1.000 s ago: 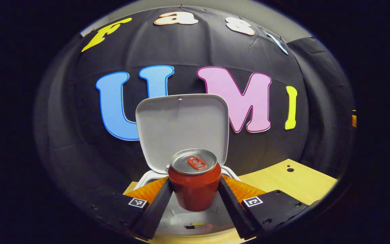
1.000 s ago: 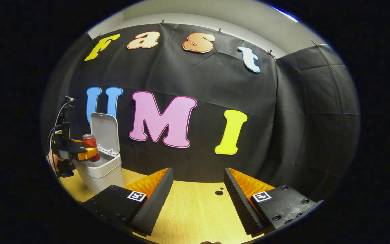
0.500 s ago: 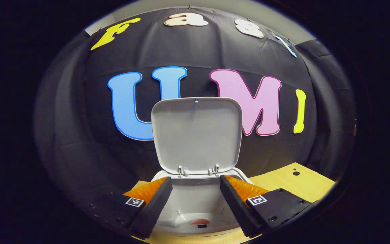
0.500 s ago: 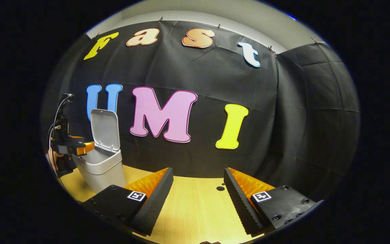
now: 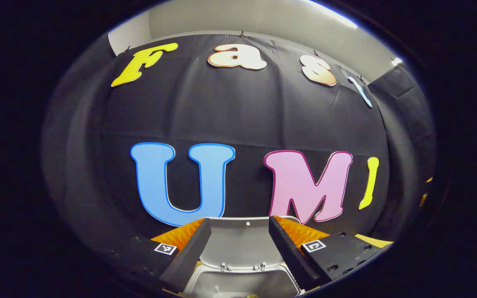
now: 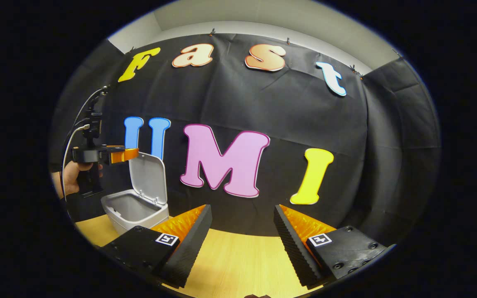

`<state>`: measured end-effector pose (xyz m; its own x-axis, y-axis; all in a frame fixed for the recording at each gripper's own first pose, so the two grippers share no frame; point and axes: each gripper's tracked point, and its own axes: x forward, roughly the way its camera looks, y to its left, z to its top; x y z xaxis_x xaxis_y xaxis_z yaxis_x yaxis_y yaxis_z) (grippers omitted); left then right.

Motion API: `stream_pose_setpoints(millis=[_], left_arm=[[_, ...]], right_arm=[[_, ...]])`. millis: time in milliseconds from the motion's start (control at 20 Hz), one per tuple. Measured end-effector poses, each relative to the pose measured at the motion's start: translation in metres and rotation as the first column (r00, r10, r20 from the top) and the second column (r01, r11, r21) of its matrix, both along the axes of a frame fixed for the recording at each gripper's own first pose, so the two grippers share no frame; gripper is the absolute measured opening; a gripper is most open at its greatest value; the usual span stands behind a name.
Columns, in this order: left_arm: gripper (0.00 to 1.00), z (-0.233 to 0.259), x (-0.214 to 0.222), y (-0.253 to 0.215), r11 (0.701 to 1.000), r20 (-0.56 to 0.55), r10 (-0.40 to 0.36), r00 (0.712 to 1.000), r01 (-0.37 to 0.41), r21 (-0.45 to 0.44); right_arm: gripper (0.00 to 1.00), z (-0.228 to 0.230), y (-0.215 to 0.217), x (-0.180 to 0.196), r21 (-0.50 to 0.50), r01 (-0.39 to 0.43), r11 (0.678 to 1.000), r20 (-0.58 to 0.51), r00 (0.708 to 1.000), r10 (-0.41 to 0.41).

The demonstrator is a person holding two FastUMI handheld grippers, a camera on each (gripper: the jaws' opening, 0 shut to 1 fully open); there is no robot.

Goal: Press the lid of the desktop garbage bin to open it, pick up the crumpled paper on the desktop and throw it into the bin, then pick up the pop can on the desktop and drop it into the bin, and finally close the garbage bin lid.

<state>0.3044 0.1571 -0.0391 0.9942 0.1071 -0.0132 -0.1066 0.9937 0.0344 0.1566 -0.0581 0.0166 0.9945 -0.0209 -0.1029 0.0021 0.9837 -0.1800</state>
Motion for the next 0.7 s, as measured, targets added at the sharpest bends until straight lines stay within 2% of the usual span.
stream_pose_setpoints(millis=[200,350,450,550,650,700], left_arm=[[0.93,0.025,0.027,0.001,0.997,0.063,-0.034,0.997,0.029,0.068],[0.93,0.016,0.049,-0.007,0.997,0.042,-0.080,0.996,0.080,0.008],[0.93,-0.001,0.062,-0.009,0.995,-0.011,-0.095,0.995,0.095,-0.008],[0.93,-0.015,0.070,-0.015,0.993,-0.076,-0.111,0.991,0.113,0.017],[0.93,-0.031,0.067,-0.018,0.991,-0.178,-0.097,0.979,0.112,0.073],[0.96,-0.026,0.069,-0.024,0.989,-0.175,-0.104,0.979,0.121,0.088]], right_arm=[[0.98,0.000,0.019,0.002,0.076,-0.023,0.997,-0.012,1.000,0.024],[0.98,-0.024,0.018,-0.017,0.070,-0.015,0.997,-0.082,0.996,0.021],[0.97,-0.045,0.013,-0.034,0.041,-0.003,0.999,-0.146,0.989,0.009],[0.98,-0.064,0.004,-0.050,0.049,0.020,0.999,-0.204,0.979,-0.009],[0.98,-0.081,0.001,-0.061,0.112,0.048,0.993,-0.258,0.966,-0.017],[0.98,-0.091,0.004,-0.065,0.167,0.062,0.984,-0.292,0.956,-0.011]])
